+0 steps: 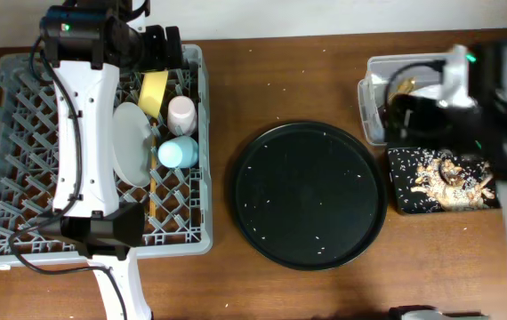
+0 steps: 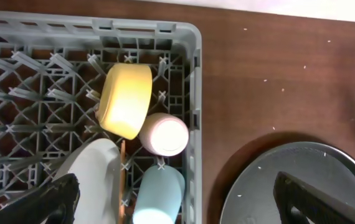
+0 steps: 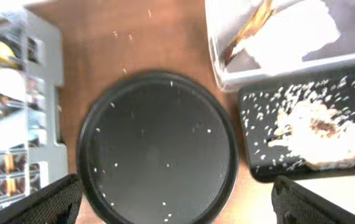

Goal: Sort waste into correct bins and load items into the dishwasher rack

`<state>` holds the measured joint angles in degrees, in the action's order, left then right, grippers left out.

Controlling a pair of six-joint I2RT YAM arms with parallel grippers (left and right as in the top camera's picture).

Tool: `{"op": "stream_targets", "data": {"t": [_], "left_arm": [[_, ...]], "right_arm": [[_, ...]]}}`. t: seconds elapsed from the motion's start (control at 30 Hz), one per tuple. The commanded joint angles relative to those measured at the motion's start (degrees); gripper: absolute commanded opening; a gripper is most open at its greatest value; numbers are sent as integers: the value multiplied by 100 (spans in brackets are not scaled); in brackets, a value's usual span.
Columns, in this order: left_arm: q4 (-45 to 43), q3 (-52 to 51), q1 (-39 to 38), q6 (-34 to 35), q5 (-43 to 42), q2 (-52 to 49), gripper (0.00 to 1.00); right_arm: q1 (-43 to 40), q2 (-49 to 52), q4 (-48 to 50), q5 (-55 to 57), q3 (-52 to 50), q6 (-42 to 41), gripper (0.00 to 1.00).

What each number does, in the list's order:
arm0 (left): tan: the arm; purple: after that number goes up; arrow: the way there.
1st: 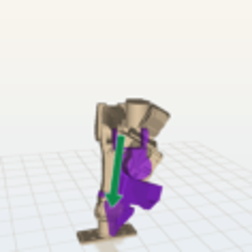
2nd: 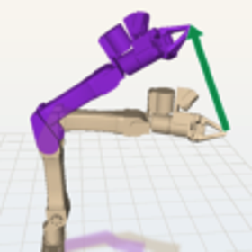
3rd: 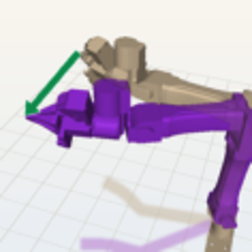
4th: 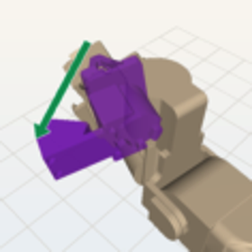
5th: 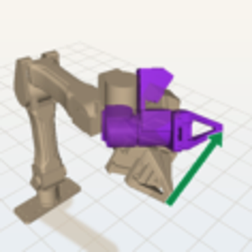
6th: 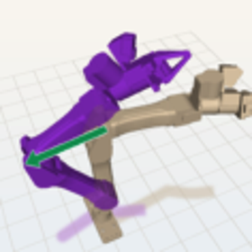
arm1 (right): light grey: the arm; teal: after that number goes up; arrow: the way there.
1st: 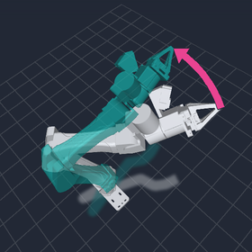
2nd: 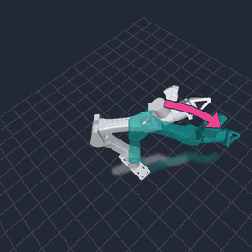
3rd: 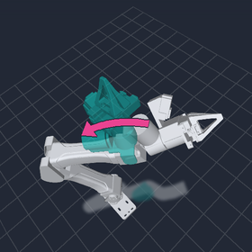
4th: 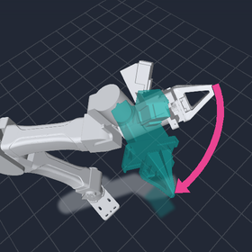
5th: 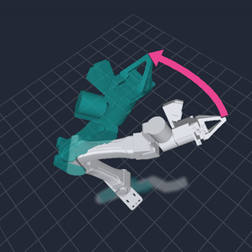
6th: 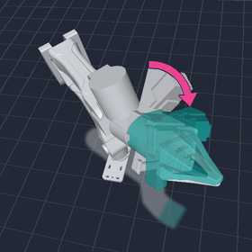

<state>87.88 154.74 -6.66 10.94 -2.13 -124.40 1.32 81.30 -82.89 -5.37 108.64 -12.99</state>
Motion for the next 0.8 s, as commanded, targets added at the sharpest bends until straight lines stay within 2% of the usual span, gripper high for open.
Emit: {"op": "stream_targets", "data": {"t": [0.0, 0.03, 0.07, 0.1, 0.2, 0.27, 0.33, 0.43, 0.53, 0.6, 0.63, 0.77], "left_arm": [[2, 72, 28, -31, -131, 44, 99], [2, 72, 28, -31, -131, 44, 99], [2, 72, 28, -31, -131, 44, 99], [2, 72, 28, -31, -131, 44, 99], [2, 72, 28, -31, -131, 44, 99], [2, 72, 28, -31, -131, 44, 99], [2, 72, 28, -31, -131, 44, 99], [2, 72, 28, -31, -133, 44, 99], [2, 72, 37, -31, -131, 44, 99], [0, 72, 42, -31, -133, 44, 99], [2, 72, 39, -31, -131, 44, 99], [2, 72, 39, -31, -131, 44, 99]], "right_arm": [[15, -748, -632, 153, 81, 68, 98], [15, -881, -651, 153, 81, 68, 98], [15, -1029, -1443, 160, 44, 76, 98], [15, -1139, -1403, 522, 4, -144, 98], [17, -1296, -1008, 887, -120, -11, 98], [15, -1847, 107, 874, -859, 321, 98], [17, -2618, 1440, 772, -2159, 358, 98], [17, -4030, 4127, -50, -4929, 356, 98], [48, -5375, 7025, -367, -7788, 356, 98], [221, -6192, 7912, -254, -9082, 356, 98], [319, -6579, 8061, -197, -9527, 356, 98], [439, -7532, 8098, 188, -10373, 358, 98]]}}
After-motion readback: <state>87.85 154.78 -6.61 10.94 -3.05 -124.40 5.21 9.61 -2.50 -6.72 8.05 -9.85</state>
